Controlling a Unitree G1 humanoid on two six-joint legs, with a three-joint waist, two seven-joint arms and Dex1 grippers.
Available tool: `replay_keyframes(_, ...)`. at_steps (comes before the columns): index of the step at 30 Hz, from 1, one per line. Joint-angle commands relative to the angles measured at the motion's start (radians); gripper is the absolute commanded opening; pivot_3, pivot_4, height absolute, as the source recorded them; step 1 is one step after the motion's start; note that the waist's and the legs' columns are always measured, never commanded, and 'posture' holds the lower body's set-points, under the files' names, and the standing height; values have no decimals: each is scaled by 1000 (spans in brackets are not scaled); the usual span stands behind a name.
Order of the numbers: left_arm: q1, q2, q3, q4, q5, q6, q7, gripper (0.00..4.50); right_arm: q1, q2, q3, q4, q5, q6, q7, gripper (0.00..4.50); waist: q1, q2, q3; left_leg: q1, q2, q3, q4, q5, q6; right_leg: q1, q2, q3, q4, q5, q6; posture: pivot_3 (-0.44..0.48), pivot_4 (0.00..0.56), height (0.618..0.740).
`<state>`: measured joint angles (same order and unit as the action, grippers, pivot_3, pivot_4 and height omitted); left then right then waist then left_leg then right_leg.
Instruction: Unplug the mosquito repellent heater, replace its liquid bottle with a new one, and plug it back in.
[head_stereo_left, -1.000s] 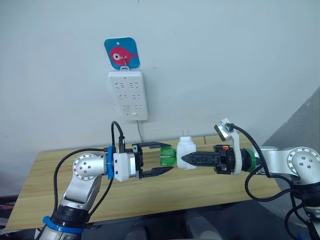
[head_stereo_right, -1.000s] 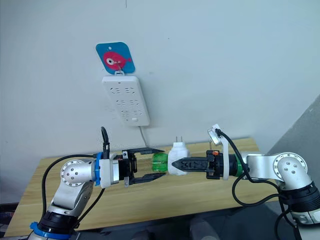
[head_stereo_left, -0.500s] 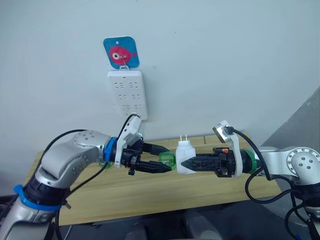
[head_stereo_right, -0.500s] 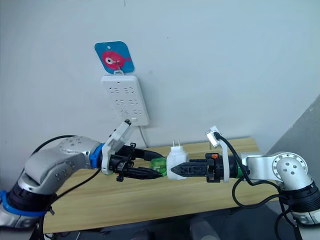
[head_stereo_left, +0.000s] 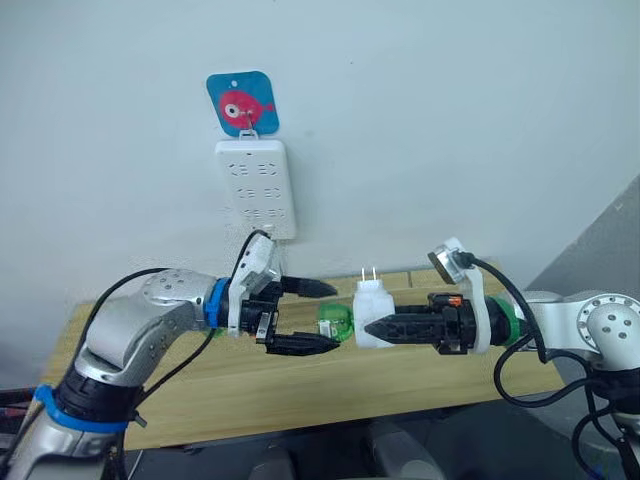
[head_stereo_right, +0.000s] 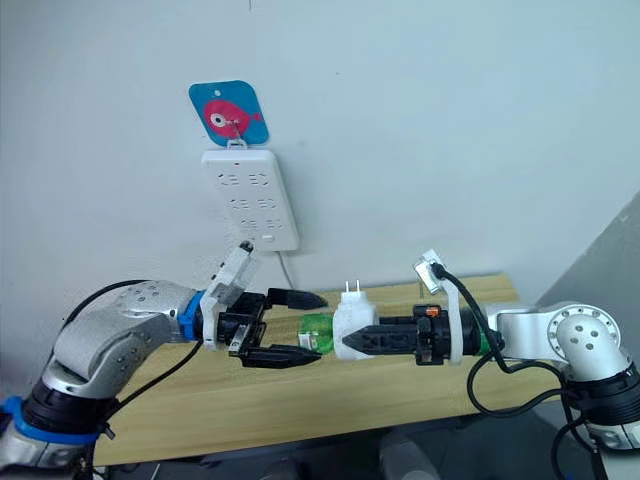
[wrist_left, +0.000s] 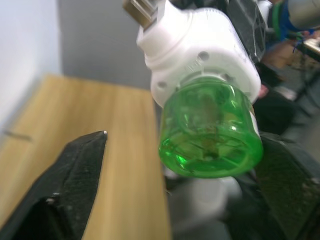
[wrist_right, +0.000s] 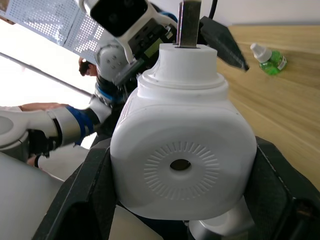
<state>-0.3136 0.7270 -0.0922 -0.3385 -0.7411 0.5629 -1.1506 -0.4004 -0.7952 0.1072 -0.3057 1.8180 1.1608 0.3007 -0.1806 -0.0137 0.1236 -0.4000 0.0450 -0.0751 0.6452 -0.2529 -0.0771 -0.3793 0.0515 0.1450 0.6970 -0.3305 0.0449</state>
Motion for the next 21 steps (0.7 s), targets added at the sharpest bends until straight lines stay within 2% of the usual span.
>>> replay_keyframes(1, 65, 9, 29, -29, 136, -229, -51, 4500, -2, -8, -17, -7, 62, 3, 4, 3004, 0, 0, 0, 0, 0, 0, 0, 0, 0, 0, 0, 0, 0, 0, 0, -140, 80, 740)
replay_keyframes(6, 153, -58, 51, 13, 282, -585, -75, 4500, 0, -18, -23, 15, 74, 4, -4, 3004, 14, 0, 0, 0, 0, 1, 0, 0, 0, 0, 0, 1, 0, 0, 0, -138, 79, 740)
replay_keyframes(13, 112, -179, 44, 104, 374, -957, -63, 4500, 3, -18, -24, 14, 79, 2, -13, 3004, 26, 0, 0, 0, 0, 2, 1, 0, 0, 1, 0, 2, 0, 1, 0, -137, 77, 740)
replay_keyframes(21, 106, -183, 0, 126, 377, -1020, -70, 4500, 1, -16, -23, 12, 76, -1, -19, 3004, 19, 0, 0, 0, 0, 2, 1, 0, 0, 0, 0, 2, 0, 1, 1, -145, 74, 740)
